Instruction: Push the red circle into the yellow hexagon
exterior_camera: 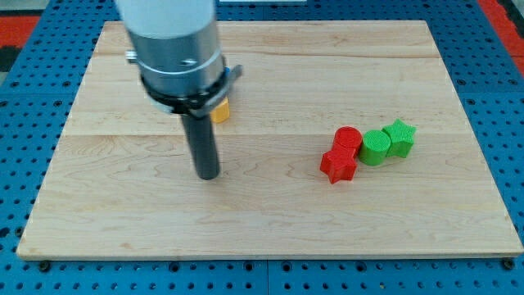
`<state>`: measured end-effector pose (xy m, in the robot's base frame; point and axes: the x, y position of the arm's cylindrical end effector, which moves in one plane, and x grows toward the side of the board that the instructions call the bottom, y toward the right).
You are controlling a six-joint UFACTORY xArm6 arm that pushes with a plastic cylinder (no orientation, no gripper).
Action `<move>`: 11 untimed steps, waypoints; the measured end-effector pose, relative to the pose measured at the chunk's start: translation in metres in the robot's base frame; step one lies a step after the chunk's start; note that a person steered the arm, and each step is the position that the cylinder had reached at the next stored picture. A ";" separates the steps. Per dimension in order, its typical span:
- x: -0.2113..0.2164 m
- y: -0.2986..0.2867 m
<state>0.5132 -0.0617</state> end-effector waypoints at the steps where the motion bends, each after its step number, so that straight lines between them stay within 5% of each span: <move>1: 0.050 0.018; 2: 0.075 0.092; 6: 0.076 0.200; 8: 0.071 0.345; 10: -0.007 0.349; 11: -0.018 0.295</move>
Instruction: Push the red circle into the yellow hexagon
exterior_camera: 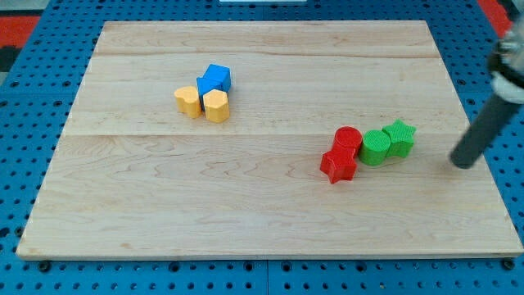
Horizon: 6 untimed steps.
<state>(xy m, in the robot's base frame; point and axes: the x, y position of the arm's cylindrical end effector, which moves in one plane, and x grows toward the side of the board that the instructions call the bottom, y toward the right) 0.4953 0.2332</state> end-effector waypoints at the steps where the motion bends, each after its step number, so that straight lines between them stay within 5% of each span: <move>1: 0.003 -0.030; 6: -0.076 -0.257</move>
